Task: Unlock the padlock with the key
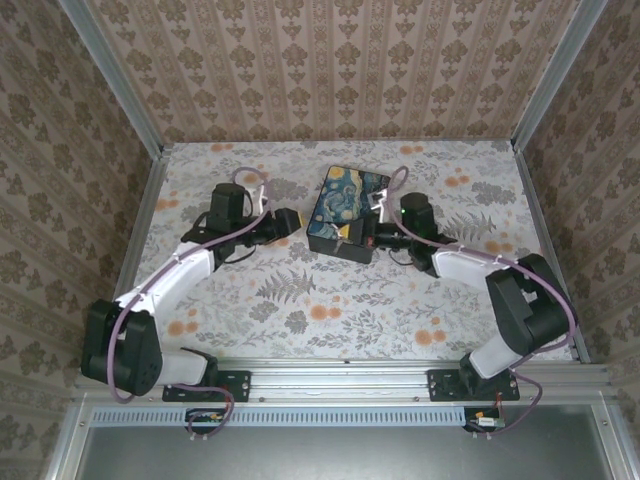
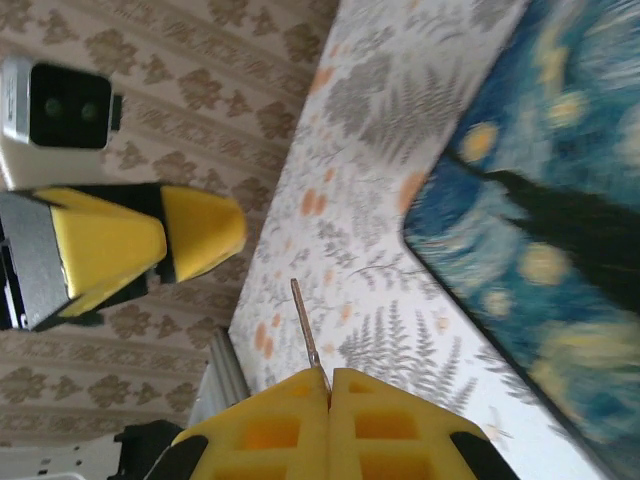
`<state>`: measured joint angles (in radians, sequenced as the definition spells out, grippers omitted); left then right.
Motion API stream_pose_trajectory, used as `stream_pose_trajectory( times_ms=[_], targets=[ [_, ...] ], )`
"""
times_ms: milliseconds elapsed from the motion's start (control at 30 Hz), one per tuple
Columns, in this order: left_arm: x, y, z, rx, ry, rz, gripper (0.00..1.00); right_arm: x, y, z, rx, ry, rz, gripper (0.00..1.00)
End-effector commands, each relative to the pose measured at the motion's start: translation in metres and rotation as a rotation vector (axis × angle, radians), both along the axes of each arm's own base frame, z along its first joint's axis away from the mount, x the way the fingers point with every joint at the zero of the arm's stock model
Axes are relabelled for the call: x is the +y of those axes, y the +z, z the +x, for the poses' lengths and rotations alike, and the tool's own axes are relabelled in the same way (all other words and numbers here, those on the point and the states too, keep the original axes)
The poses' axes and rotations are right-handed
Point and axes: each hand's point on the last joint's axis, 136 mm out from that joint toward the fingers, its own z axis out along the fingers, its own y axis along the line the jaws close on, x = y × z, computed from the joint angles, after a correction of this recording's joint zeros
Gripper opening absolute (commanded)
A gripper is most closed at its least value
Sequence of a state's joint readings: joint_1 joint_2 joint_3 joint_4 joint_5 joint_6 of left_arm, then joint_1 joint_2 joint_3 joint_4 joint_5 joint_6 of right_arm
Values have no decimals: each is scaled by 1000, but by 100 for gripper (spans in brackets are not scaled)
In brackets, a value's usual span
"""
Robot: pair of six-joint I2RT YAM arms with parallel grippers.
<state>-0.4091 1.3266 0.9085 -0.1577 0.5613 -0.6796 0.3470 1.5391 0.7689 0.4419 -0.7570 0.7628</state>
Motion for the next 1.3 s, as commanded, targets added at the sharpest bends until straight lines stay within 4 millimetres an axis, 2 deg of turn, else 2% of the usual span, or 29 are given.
stream_pose_trajectory(
  times_ms=[0,67,100,267,400,533,600,667,767,900,1000,1133,1200,1267],
  targets=[
    [-5,-3,-10,-6,28,188,60,-33,9,1,-15,-42,-82,0],
    [-26,-1,-16,-10,2,232,60,-58,7,4,3,-112,-124,0],
    [-40,-2,-20,-8,-12,251,59,-73,14,4,-10,-150,-140,0],
    [-124,-5,-40,-40,-177,282,60,-136,7,11,56,-345,-215,0],
    [-179,-28,-45,-6,-257,268,59,-179,-5,16,102,-492,-251,0],
    [-230,-53,-39,19,-339,250,59,-219,-19,15,145,-611,-326,0],
    [-246,-65,-35,26,-360,262,59,-232,-24,13,157,-650,-360,0],
    [-258,-76,-29,43,-357,271,59,-237,-26,11,167,-661,-363,0],
    [-253,-96,-17,68,-294,331,59,-236,-25,9,162,-653,-356,0],
    [-219,-119,-1,113,-169,377,59,-235,-27,7,161,-644,-364,0],
    [-175,-131,8,153,-43,432,59,-233,-29,8,166,-632,-351,0],
    [-115,-131,8,163,96,491,59,-224,-28,10,161,-594,-326,0],
    [-89,-128,5,164,148,508,59,-214,-26,9,147,-556,-328,0],
    [-58,-126,2,167,213,530,59,-196,-23,7,127,-488,-323,0]
  ],
)
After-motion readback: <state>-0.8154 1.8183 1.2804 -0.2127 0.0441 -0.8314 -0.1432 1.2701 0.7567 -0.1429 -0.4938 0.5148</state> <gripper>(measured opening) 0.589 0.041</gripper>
